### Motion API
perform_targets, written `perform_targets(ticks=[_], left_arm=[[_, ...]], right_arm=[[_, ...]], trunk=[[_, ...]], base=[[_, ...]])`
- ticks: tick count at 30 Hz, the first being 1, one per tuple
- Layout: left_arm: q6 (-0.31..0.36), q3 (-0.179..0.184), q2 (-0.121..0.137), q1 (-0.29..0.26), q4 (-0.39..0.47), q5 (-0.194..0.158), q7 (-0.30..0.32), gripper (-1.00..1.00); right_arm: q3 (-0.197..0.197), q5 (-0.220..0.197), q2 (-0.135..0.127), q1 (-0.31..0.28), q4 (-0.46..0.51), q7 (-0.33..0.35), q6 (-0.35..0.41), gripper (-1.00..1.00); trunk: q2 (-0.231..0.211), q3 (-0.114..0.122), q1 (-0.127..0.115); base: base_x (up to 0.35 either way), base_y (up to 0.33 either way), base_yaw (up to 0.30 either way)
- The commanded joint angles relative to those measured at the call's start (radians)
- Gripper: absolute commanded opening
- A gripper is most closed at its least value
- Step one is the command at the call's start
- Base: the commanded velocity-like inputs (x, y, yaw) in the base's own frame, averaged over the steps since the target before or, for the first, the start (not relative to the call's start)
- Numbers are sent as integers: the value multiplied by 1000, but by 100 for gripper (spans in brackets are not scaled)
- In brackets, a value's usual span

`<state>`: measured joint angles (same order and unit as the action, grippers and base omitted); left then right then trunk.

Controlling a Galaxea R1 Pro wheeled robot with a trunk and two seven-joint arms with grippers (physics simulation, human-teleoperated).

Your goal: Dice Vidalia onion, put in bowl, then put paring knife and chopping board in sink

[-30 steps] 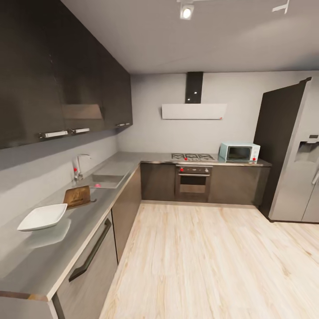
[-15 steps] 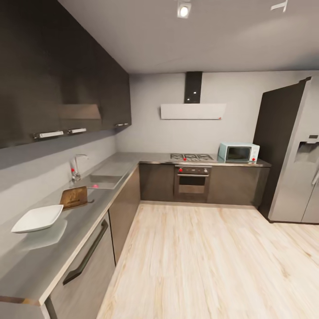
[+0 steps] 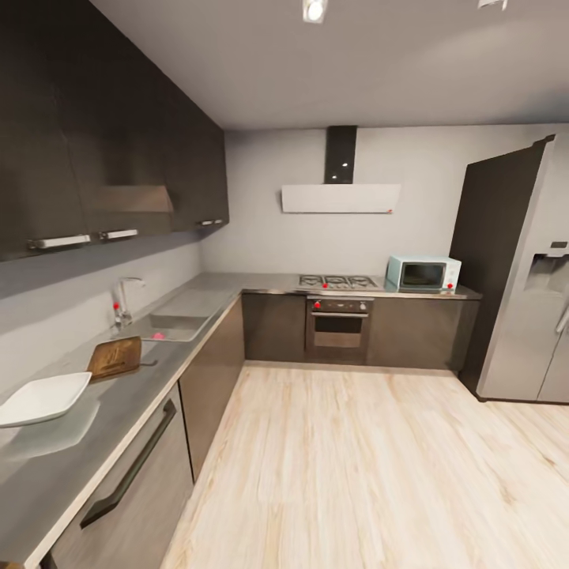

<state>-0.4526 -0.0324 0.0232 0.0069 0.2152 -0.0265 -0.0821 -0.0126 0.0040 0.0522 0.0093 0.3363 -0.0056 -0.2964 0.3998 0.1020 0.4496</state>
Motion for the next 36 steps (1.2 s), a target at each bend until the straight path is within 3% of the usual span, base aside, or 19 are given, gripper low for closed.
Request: perform_targets(ticks=[1, 13, 26, 36], left_arm=[[-2, -2, 0, 1, 1, -3, 1, 100], [-2, -1, 0, 1, 1, -3, 1, 100], [0, -2, 0, 1, 1, -3, 1, 100], [0, -2, 0, 1, 1, -3, 1, 100]], right_arm=[[-1, 0, 0, 1, 1, -1, -1, 100], [-1, 0, 0, 1, 1, -1, -1, 100], [-2, 1, 1, 1, -2, 1, -2, 100], [-3, 1, 12, 1, -8, -2, -3, 100]], trunk=[[0, 0, 0], [0, 0, 0], [0, 0, 0], [0, 0, 0]], base=[[22, -31, 0], [9, -13, 0], [196, -203, 1], [224, -229, 222]])
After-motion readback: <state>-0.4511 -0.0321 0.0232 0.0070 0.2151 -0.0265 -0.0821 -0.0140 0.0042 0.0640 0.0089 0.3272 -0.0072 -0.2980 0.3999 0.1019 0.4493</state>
